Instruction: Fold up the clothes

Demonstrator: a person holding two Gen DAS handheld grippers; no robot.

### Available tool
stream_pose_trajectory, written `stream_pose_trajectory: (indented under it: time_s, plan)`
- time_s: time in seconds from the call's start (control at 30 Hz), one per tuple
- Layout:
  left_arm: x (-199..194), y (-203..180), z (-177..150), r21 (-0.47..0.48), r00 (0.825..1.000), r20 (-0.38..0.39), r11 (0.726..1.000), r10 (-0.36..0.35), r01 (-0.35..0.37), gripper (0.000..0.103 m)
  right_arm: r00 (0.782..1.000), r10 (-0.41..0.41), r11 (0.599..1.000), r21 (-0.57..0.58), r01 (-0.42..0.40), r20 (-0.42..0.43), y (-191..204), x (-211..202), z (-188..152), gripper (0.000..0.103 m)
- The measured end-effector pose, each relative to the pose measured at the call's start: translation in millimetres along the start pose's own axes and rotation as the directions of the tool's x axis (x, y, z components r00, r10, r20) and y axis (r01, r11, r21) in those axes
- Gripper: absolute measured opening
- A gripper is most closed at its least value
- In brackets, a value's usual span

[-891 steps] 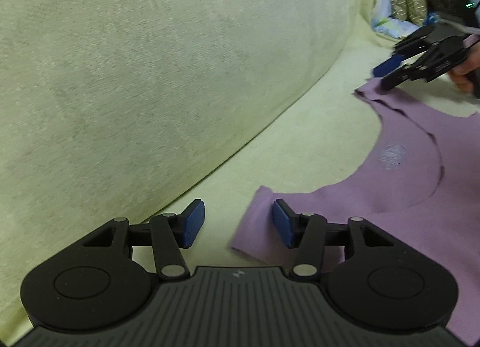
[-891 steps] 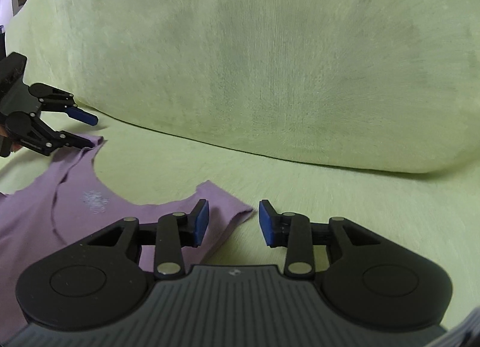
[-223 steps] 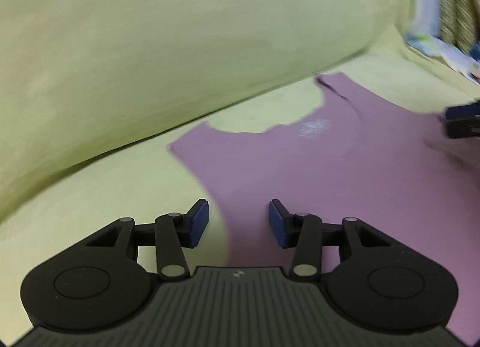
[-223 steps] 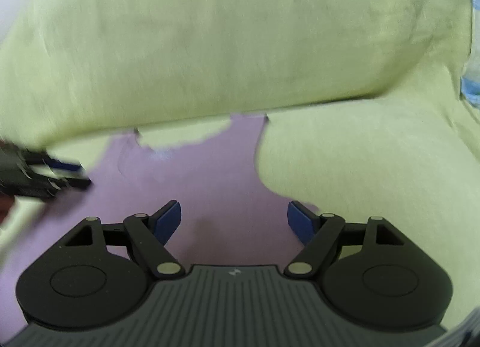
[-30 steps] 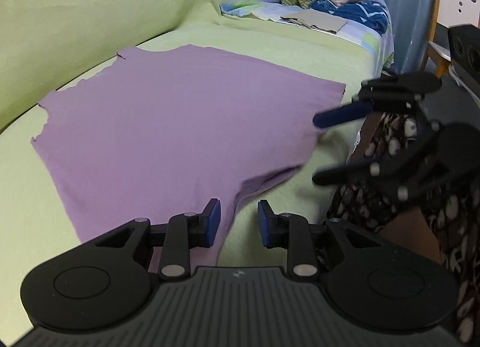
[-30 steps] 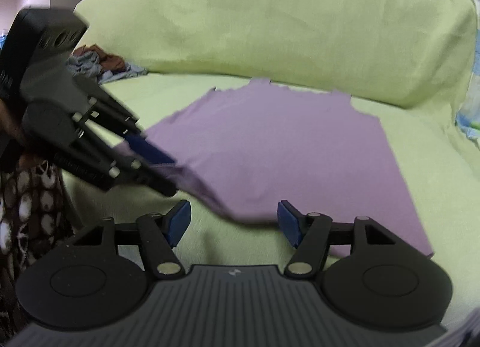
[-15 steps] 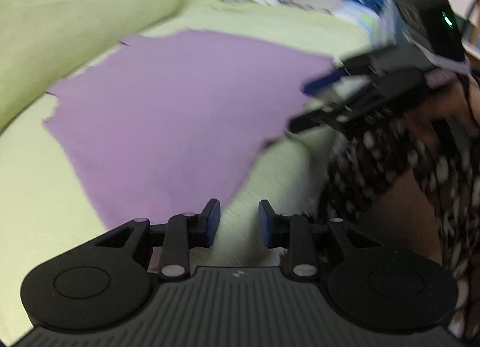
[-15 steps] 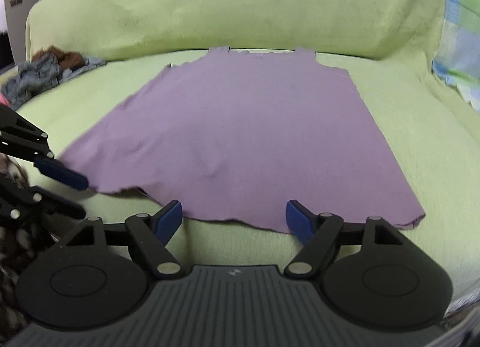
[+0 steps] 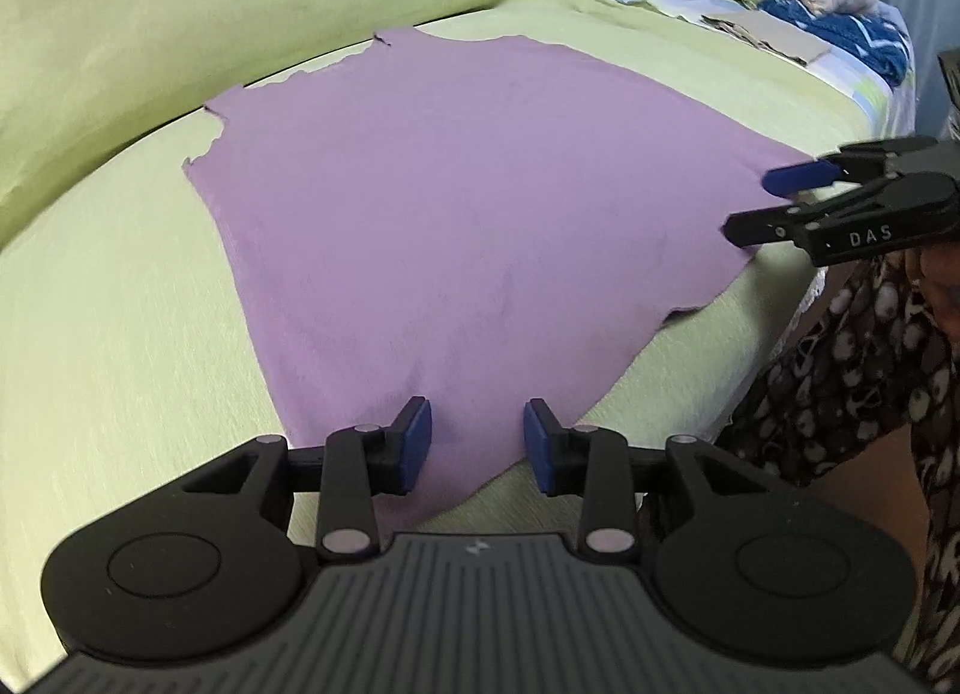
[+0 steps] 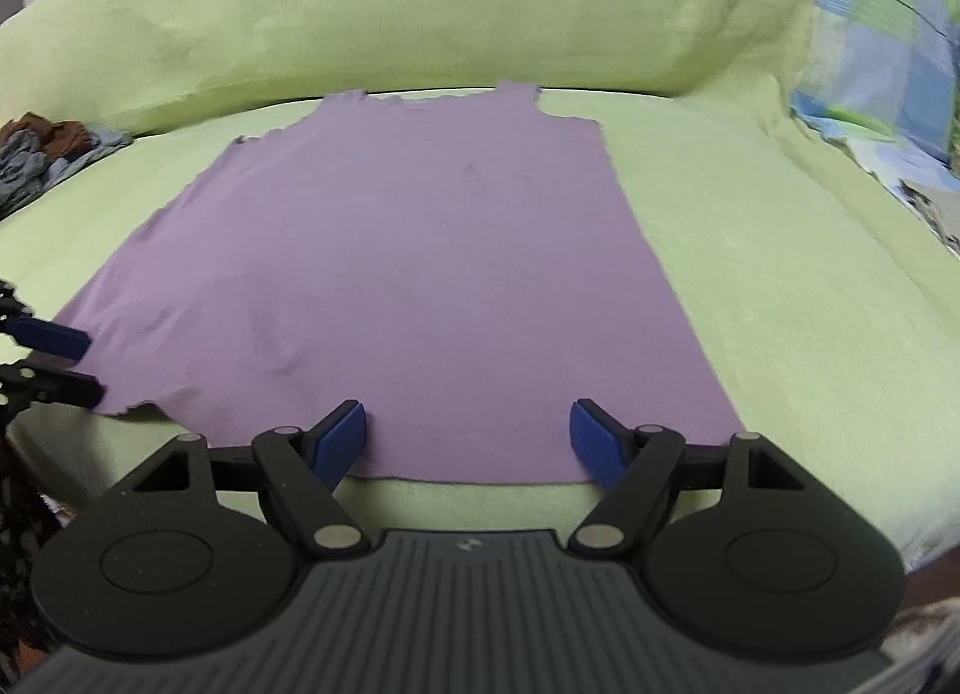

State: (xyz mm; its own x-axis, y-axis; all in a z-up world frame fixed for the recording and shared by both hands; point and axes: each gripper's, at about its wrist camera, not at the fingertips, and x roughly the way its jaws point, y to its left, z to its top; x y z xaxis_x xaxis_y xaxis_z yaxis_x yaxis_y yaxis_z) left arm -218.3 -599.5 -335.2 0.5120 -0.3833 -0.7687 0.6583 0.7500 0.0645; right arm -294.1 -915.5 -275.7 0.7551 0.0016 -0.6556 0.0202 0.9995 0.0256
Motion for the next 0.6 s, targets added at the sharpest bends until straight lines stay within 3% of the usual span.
stream_pose_trajectory:
  time_s: [0.27,0.47,0.6]
  plan:
    - [1,-3,-4,-0.011,1.0,0.009,1.0,0.015,-0.015,0.044,1.0,-0.028,1.0,-0.007,0.028,-0.001,-2,-6,-9,0.074]
    - [-3,-14,-9,-0.012,0.999,0.006,0.999,0.032,-0.031,0.058,0.999,-0.038,0.999,-0.014,0.038,-0.021,-1,-9,-11,0.075]
    - [-14,-17,-17,-0.082,0.998,0.005,0.995,0.057,-0.057,0.069,0.999,-0.043,0.999,0.005,0.043,-0.027,-6,-23,-11,0.077]
